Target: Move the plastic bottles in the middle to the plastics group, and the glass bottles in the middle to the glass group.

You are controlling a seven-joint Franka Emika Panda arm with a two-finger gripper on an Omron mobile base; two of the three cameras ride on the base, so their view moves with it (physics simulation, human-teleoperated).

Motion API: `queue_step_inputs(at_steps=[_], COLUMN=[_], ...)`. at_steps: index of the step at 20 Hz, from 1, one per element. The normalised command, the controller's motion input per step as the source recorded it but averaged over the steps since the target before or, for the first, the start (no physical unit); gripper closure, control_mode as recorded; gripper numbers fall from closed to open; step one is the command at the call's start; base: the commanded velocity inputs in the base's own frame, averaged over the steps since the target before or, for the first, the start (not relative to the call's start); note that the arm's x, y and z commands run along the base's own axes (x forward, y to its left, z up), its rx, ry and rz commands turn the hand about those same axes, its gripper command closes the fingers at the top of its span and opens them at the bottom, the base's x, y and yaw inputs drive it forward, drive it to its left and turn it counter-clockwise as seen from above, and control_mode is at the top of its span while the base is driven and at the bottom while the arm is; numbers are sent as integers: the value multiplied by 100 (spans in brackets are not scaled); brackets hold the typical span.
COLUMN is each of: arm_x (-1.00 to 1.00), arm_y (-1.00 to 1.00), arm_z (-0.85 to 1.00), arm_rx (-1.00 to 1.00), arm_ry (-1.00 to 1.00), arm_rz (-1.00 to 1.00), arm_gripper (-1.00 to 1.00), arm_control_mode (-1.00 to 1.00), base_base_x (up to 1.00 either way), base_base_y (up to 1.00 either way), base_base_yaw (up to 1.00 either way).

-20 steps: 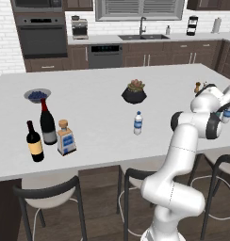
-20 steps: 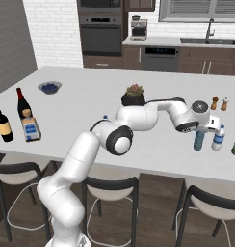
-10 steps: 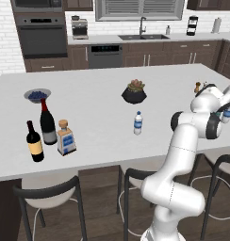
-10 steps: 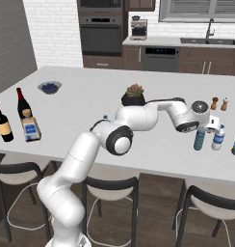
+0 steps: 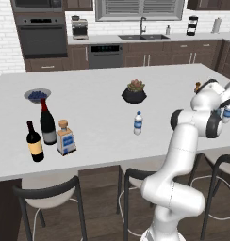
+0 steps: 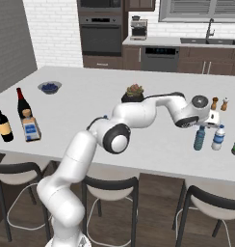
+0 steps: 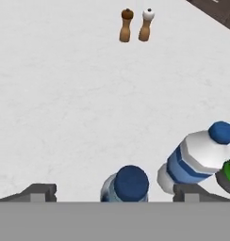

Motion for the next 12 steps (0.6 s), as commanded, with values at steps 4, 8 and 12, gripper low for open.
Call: queue_step_inputs(at_steps=[4, 8, 12], arm_x=[-28, -56, -38], arm_y=[15, 36, 58], arm_z=[52, 52, 33], arm_rx=[0, -3, -4], arm_ry=[-4, -2, 0], arm_rz=[0, 0, 4], arm_gripper=[-100, -100, -100], arm_control_mode=[-100, -100, -100], base_base_x=[0, 0, 0], base_base_y=[0, 0, 0], base_base_yaw=[0, 0, 0])
